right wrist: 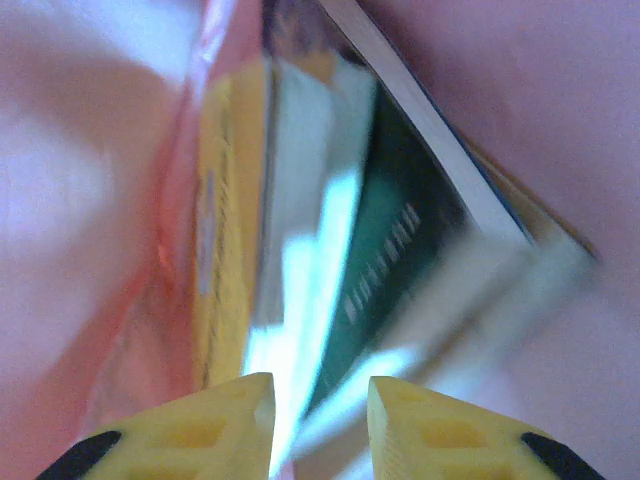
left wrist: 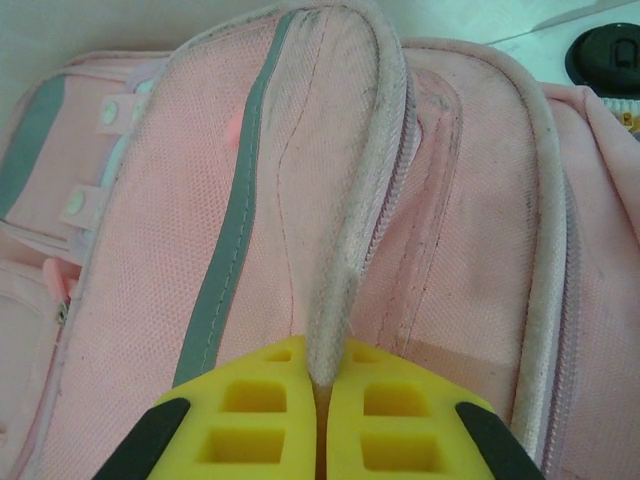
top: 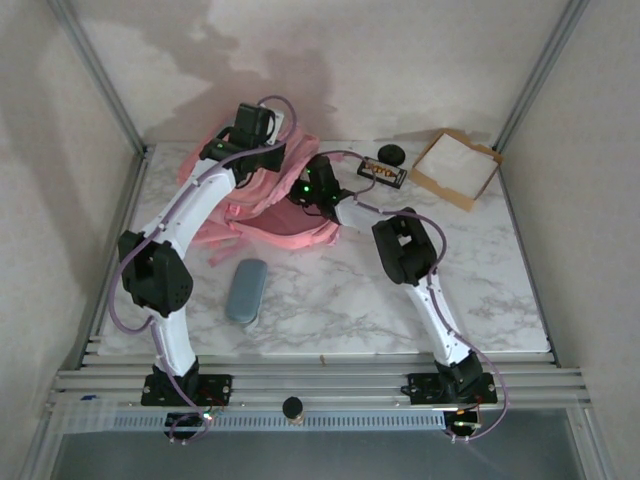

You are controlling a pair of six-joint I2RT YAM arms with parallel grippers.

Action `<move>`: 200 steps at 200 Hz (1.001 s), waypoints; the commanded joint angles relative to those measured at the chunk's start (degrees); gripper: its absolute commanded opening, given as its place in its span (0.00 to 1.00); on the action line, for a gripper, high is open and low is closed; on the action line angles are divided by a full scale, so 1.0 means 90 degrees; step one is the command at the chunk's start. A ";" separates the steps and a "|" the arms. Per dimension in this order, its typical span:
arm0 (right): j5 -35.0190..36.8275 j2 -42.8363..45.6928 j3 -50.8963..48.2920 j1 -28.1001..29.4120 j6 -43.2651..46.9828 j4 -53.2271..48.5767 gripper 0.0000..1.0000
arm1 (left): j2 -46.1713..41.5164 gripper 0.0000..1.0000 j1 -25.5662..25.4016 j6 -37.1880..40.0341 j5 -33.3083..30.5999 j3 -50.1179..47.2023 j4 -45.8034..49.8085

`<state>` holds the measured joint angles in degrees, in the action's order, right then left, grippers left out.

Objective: Pack books, pencil case, and school supplies into a backpack

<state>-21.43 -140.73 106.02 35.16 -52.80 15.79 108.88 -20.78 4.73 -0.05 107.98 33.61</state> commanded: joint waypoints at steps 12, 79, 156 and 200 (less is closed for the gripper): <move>0.0378 0.1934 -0.1869 0.0059 0.0529 0.0544 0.34 | -0.0584 0.00 -0.0012 -0.0493 0.0487 0.0035 -0.0852; 0.1512 0.4941 -0.4855 0.0000 0.0843 -0.0028 0.39 | -0.1354 0.44 0.0217 -0.2064 0.2450 -0.1397 -0.1631; 0.1808 0.5148 -0.5052 0.0390 0.1189 -0.1238 0.52 | -0.3728 0.61 0.1551 -0.4746 0.2372 -0.6040 -0.3793; 0.2531 0.4384 -0.4578 0.0796 0.0468 -0.1788 0.65 | -0.4178 0.64 0.2217 -0.4998 0.2024 -0.6956 -0.3829</move>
<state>-4.45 -98.39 63.31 39.70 -44.29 3.27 74.61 -2.24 -36.36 19.73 47.75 3.53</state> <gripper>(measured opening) 0.633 0.635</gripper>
